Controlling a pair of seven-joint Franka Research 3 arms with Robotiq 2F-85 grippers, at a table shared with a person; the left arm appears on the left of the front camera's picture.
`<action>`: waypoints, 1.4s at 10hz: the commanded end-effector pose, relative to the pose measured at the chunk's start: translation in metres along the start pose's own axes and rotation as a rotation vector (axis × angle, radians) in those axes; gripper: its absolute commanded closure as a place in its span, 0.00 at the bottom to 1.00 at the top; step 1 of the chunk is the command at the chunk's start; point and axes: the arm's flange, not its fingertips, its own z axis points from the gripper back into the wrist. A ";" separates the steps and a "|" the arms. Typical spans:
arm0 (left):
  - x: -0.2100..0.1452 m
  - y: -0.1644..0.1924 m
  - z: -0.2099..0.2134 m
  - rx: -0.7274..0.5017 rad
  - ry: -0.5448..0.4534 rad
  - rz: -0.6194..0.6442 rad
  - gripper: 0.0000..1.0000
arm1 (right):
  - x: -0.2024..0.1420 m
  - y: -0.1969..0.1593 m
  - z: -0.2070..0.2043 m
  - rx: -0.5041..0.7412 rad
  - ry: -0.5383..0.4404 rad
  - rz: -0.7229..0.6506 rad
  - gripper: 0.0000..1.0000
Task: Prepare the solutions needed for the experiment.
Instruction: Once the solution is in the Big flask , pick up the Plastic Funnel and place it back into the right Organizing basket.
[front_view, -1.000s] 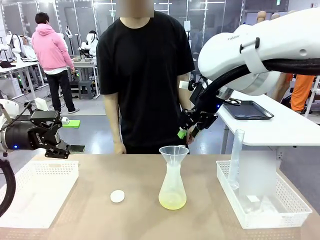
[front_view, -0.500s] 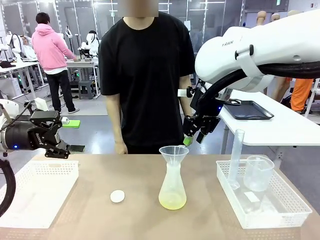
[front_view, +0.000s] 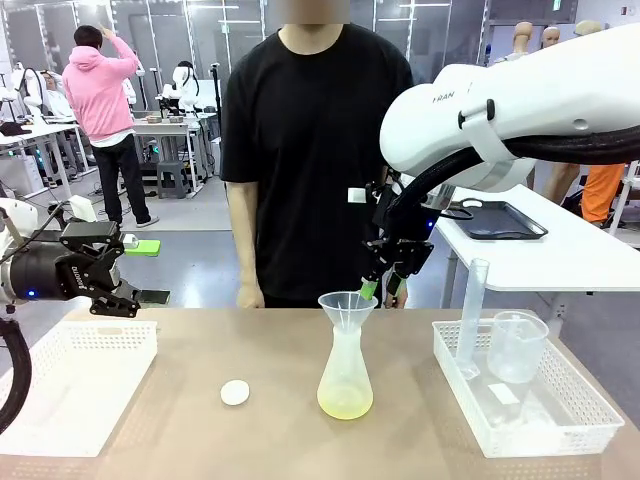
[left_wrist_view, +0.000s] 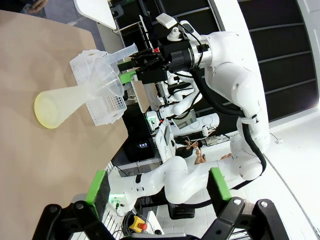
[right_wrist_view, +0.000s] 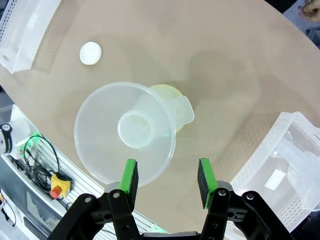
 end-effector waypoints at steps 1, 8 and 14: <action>0.000 -0.002 0.000 -0.010 0.005 0.005 0.00 | -0.001 0.008 -0.007 -0.022 0.026 -0.023 0.39; 0.000 -0.002 0.000 -0.010 0.005 0.005 0.00 | -0.006 0.016 -0.030 -0.009 0.059 -0.042 0.39; 0.000 -0.002 0.000 -0.010 0.005 0.005 0.00 | 0.002 0.020 -0.037 -0.002 0.032 -0.097 0.39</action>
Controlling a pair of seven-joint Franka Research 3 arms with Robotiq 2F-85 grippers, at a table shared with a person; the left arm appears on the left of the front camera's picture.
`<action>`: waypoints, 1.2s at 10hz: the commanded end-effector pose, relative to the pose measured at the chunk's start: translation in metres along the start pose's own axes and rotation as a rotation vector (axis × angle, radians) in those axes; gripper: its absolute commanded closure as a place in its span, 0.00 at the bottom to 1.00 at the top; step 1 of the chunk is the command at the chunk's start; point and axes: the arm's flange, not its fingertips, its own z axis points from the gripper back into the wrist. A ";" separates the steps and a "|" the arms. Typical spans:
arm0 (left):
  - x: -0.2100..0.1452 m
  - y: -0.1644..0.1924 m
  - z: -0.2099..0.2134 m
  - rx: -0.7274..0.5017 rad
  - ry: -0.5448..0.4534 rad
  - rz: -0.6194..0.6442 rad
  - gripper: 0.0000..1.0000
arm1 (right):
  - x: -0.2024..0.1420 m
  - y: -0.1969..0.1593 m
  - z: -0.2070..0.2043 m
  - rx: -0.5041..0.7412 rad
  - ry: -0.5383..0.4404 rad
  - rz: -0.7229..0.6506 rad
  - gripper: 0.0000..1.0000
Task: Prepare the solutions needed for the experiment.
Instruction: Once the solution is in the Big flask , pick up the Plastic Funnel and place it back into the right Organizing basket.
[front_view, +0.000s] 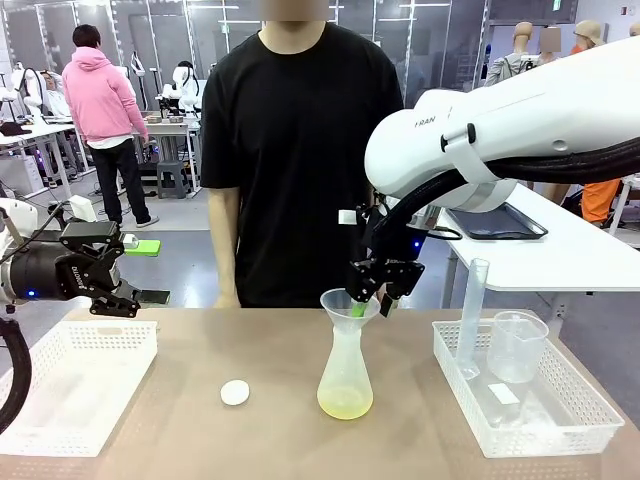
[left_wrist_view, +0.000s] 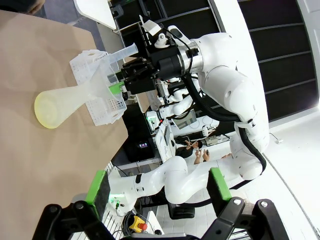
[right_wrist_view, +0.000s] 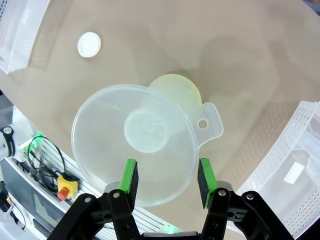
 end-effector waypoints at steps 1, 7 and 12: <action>0.000 -0.002 0.000 -0.010 0.005 0.005 0.00 | 0.009 0.007 -0.007 -0.012 -0.029 -0.052 0.39; 0.000 -0.002 0.000 -0.010 0.005 0.005 0.00 | 0.018 -0.001 -0.009 -0.033 -0.043 -0.068 0.57; 0.000 -0.002 0.000 -0.010 0.005 0.005 0.00 | 0.019 -0.009 -0.001 -0.044 -0.050 -0.087 1.00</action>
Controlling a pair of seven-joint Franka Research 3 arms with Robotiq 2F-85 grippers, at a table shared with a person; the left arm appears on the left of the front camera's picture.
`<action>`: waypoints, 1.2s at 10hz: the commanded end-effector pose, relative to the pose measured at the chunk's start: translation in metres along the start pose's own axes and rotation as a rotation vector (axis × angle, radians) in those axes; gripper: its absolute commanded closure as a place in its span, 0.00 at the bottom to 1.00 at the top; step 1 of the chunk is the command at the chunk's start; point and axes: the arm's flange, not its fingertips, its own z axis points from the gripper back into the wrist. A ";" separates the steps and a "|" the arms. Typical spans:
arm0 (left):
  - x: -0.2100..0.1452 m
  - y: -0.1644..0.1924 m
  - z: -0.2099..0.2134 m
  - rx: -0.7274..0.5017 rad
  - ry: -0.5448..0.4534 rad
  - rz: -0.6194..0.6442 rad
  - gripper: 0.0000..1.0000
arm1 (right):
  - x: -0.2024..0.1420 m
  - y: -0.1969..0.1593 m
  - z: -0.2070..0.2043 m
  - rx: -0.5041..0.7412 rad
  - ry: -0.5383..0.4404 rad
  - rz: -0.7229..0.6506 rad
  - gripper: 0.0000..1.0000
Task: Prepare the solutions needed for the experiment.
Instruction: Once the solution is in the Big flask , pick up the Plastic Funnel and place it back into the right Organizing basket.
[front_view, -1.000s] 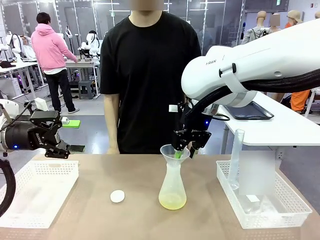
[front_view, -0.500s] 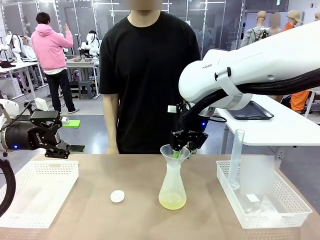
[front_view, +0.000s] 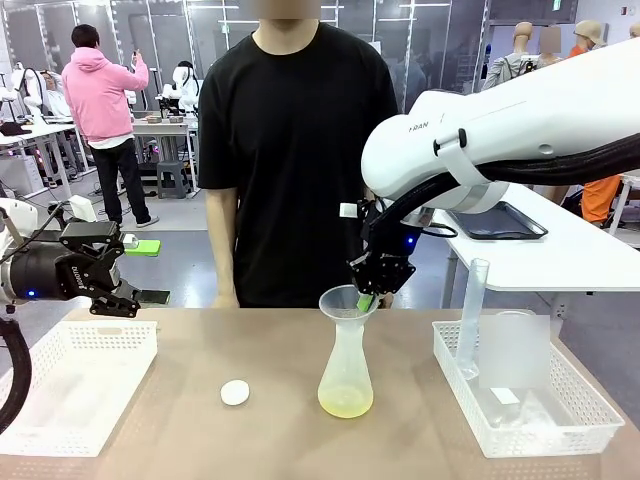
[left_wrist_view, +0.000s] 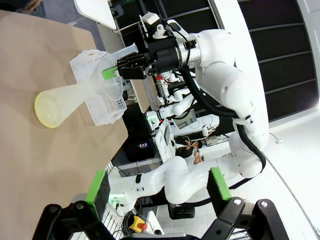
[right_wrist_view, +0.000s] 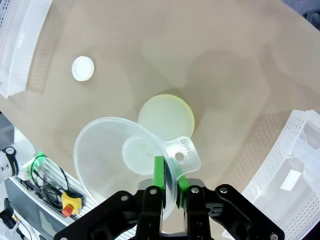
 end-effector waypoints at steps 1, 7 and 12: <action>0.000 -0.002 0.000 -0.010 0.005 0.005 0.00 | 0.002 -0.002 -0.003 -0.033 0.013 -0.037 1.00; 0.000 -0.002 0.000 -0.010 0.005 0.005 0.00 | -0.004 0.002 0.019 0.045 0.035 -0.024 1.00; 0.000 -0.002 0.000 -0.010 0.005 0.005 0.00 | -0.012 0.006 0.038 0.184 -0.010 -0.034 1.00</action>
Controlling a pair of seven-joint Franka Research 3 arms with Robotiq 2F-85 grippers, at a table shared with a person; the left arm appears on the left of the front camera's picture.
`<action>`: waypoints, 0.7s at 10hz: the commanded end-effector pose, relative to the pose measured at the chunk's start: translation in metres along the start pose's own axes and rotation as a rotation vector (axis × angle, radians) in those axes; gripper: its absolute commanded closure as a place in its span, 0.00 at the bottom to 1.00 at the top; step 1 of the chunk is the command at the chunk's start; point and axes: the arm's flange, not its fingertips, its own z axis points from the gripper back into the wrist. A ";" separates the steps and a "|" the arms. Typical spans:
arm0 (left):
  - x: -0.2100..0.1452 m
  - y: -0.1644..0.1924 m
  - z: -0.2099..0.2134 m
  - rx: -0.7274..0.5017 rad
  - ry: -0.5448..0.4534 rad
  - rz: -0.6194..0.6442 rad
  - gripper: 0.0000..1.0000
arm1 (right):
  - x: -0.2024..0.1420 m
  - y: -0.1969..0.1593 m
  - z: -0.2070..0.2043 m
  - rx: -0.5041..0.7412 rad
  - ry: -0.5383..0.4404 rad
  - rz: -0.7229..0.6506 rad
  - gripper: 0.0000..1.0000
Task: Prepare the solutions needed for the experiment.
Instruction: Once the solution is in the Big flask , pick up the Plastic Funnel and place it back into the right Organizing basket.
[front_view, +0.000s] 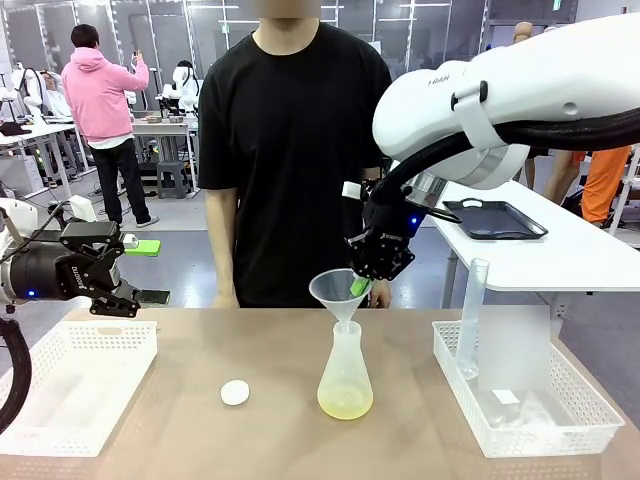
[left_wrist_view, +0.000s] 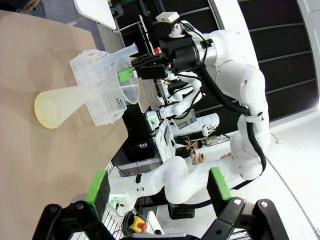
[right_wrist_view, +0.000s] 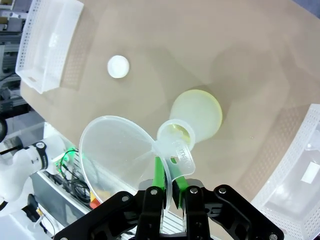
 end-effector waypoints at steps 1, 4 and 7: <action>0.000 -0.002 0.000 -0.010 0.005 0.005 0.00 | -0.008 -0.006 0.010 0.068 -0.015 0.011 1.00; 0.000 -0.002 0.000 -0.010 0.005 0.005 0.00 | -0.012 -0.013 0.040 0.081 -0.087 0.010 1.00; 0.000 -0.002 0.000 -0.010 0.005 0.005 0.00 | -0.012 -0.021 0.068 0.111 -0.146 -0.001 1.00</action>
